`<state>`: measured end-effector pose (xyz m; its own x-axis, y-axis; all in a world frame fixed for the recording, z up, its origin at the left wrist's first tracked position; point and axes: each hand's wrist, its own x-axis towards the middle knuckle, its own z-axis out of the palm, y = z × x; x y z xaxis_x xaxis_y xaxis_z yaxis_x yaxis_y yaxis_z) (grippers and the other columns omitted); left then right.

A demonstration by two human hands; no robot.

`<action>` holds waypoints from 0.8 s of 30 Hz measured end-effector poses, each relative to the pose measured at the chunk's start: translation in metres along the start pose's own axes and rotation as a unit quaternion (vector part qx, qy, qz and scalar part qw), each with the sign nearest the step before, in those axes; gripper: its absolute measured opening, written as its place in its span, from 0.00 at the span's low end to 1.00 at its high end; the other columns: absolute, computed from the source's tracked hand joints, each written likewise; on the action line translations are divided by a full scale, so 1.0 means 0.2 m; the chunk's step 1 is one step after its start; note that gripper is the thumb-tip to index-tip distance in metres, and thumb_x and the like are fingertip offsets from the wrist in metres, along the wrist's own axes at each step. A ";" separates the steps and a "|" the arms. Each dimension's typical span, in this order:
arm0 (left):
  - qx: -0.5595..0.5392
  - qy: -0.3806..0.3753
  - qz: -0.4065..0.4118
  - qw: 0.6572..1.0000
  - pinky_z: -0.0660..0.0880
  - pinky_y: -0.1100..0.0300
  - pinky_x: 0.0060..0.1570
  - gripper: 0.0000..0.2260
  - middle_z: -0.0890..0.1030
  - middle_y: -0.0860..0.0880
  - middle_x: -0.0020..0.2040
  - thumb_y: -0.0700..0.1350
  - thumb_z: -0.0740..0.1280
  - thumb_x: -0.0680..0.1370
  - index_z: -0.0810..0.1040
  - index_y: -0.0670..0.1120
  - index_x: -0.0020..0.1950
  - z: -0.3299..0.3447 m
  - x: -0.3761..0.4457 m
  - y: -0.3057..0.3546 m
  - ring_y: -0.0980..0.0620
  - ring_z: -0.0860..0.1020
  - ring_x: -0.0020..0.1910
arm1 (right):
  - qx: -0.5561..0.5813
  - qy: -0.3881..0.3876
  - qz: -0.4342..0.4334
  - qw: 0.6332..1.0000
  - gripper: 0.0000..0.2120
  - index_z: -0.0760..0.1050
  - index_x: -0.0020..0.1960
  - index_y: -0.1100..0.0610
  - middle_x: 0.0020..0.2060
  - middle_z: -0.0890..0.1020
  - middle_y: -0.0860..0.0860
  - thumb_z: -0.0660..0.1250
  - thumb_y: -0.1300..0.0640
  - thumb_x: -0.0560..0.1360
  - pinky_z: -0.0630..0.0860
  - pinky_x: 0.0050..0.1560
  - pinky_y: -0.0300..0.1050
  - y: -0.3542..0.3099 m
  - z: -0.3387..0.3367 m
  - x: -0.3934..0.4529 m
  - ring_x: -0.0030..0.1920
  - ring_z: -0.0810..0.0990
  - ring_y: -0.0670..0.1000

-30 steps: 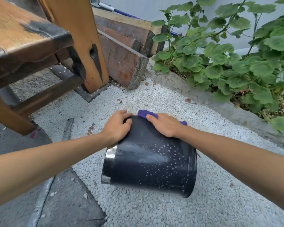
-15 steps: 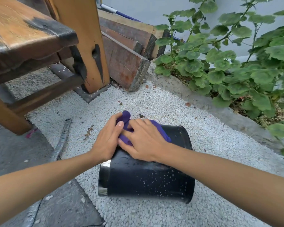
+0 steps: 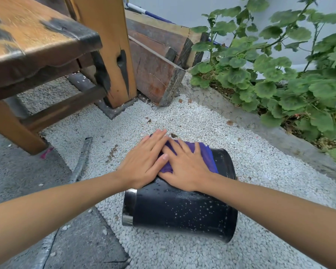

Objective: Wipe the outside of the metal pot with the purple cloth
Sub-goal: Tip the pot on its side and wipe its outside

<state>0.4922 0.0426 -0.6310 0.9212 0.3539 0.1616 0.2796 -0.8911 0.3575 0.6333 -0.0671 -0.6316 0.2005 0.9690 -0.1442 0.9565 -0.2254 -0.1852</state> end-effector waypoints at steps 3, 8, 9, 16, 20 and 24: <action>0.024 -0.043 -0.009 0.999 0.44 0.58 0.79 0.33 0.53 0.50 0.82 0.61 0.38 0.81 0.49 0.46 0.82 0.01 0.01 -0.01 0.57 0.49 0.81 | -0.007 0.001 0.033 0.999 0.38 0.40 0.79 0.36 0.83 0.51 0.52 0.43 0.25 0.73 0.45 0.73 0.76 0.06 -0.01 -0.07 0.81 0.48 0.62; 0.067 -0.083 -0.018 0.994 0.46 0.56 0.79 0.34 0.54 0.52 0.82 0.62 0.34 0.80 0.53 0.49 0.82 0.02 0.03 -0.03 0.56 0.50 0.81 | -0.008 0.029 0.044 0.999 0.33 0.47 0.81 0.38 0.82 0.55 0.49 0.48 0.32 0.78 0.49 0.78 0.62 0.19 -0.04 -0.19 0.81 0.53 0.55; 0.067 -0.081 -0.019 0.994 0.46 0.54 0.79 0.33 0.55 0.52 0.82 0.62 0.34 0.80 0.55 0.50 0.81 0.03 0.03 -0.03 0.56 0.51 0.80 | -0.002 0.042 0.042 0.998 0.32 0.50 0.81 0.41 0.81 0.57 0.49 0.52 0.36 0.79 0.50 0.79 0.57 0.23 -0.05 -0.22 0.80 0.55 0.53; -0.014 -0.012 -0.082 0.996 0.47 0.53 0.79 0.33 0.64 0.52 0.79 0.61 0.36 0.81 0.65 0.49 0.78 0.02 -0.02 -0.03 0.55 0.55 0.80 | 0.172 0.174 0.129 0.961 0.13 0.80 0.57 0.48 0.45 0.83 0.45 0.59 0.59 0.82 0.68 0.41 0.32 0.40 -0.21 -0.33 0.43 0.79 0.43; -0.107 0.018 -0.124 0.986 0.47 0.57 0.78 0.31 0.61 0.52 0.80 0.62 0.39 0.82 0.60 0.50 0.80 0.02 -0.04 -0.01 0.57 0.55 0.79 | 0.275 0.247 0.165 0.914 0.06 0.76 0.52 0.54 0.37 0.78 0.43 0.60 0.58 0.83 0.67 0.35 0.28 0.21 -0.30 -0.22 0.41 0.79 0.49; -0.252 0.080 -0.180 0.948 0.66 0.47 0.72 0.27 0.74 0.46 0.71 0.65 0.45 0.82 0.66 0.53 0.74 0.03 -0.03 -0.01 0.50 0.71 0.69 | 0.235 0.166 0.023 0.957 0.10 0.75 0.59 0.57 0.48 0.80 0.52 0.62 0.60 0.78 0.74 0.51 0.43 -0.19 -0.23 -0.13 0.48 0.77 0.52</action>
<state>0.4880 0.0406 -0.6387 0.7264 0.6838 0.0693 0.3661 -0.4703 0.8030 0.6017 -0.0798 -0.5767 0.3715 0.9178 0.1402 0.7600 -0.2139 -0.6137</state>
